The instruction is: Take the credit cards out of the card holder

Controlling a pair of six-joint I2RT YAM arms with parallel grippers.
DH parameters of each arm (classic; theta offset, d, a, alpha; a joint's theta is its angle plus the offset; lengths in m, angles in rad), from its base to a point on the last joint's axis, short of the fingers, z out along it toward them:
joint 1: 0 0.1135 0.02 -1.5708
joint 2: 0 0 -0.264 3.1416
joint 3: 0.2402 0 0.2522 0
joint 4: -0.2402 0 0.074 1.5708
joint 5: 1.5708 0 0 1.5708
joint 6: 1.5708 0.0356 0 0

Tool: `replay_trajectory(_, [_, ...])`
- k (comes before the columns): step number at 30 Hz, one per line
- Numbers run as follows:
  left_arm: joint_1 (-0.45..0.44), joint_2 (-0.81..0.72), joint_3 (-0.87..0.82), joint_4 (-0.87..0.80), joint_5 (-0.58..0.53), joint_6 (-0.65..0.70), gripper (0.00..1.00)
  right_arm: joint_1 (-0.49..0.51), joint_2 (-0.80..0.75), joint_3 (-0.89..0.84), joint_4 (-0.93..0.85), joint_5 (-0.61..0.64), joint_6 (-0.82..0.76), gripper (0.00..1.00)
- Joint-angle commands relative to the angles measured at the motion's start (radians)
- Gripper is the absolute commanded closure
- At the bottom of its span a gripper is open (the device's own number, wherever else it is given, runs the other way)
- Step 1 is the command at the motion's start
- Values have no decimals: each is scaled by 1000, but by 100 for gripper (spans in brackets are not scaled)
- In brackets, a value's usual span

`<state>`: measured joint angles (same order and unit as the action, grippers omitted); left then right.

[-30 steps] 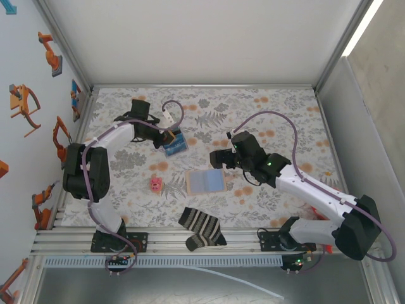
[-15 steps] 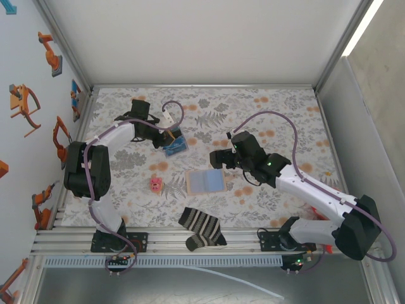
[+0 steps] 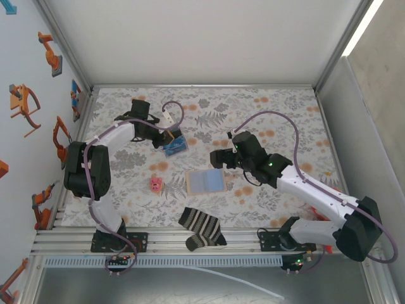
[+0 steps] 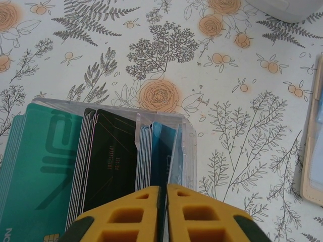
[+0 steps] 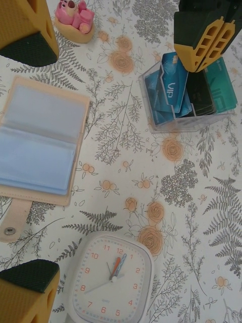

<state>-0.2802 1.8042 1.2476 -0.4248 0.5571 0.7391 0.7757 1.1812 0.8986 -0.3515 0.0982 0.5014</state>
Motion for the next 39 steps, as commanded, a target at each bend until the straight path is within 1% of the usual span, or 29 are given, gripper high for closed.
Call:
replay_trajectory(1, [-2, -13, 26, -29, 13, 25, 95, -3, -25, -13, 1, 9, 14, 2])
replay_trajectory(2, [-2, -14, 26, -29, 14, 24, 97, -3, -27, -14, 0, 10, 14, 2])
replay_trajectory(5, [-2, -24, 20, -19, 13, 19, 100, -3, -35, -19, -2, 10, 16, 2])
replay_trajectory(9, [-1, -48, 5, 9, 21, 7, 100, -4, -42, -23, -1, 14, 17, 2])
replay_trajectory(20, [15, -70, -26, 67, 105, -14, 100, -3, -42, -28, 0, 11, 19, 2])
replay_trajectory(26, [18, -52, -40, 92, 114, -20, 100, -3, -42, -32, 0, 10, 18, 2])
replay_trajectory(36, [26, -31, -88, 179, 122, -41, 100, -3, -41, -24, -4, 9, 14, 1])
replay_trajectory(37, [27, -32, -93, 183, 121, -41, 97, -3, -42, -24, -5, 9, 14, 2])
replay_trajectory(38, [27, -33, -97, 185, 121, -41, 90, -3, -41, -24, -6, 9, 14, 2])
replay_trajectory(39, [29, -34, -100, 185, 120, -40, 85, -3, -40, -25, -7, 9, 15, 1])
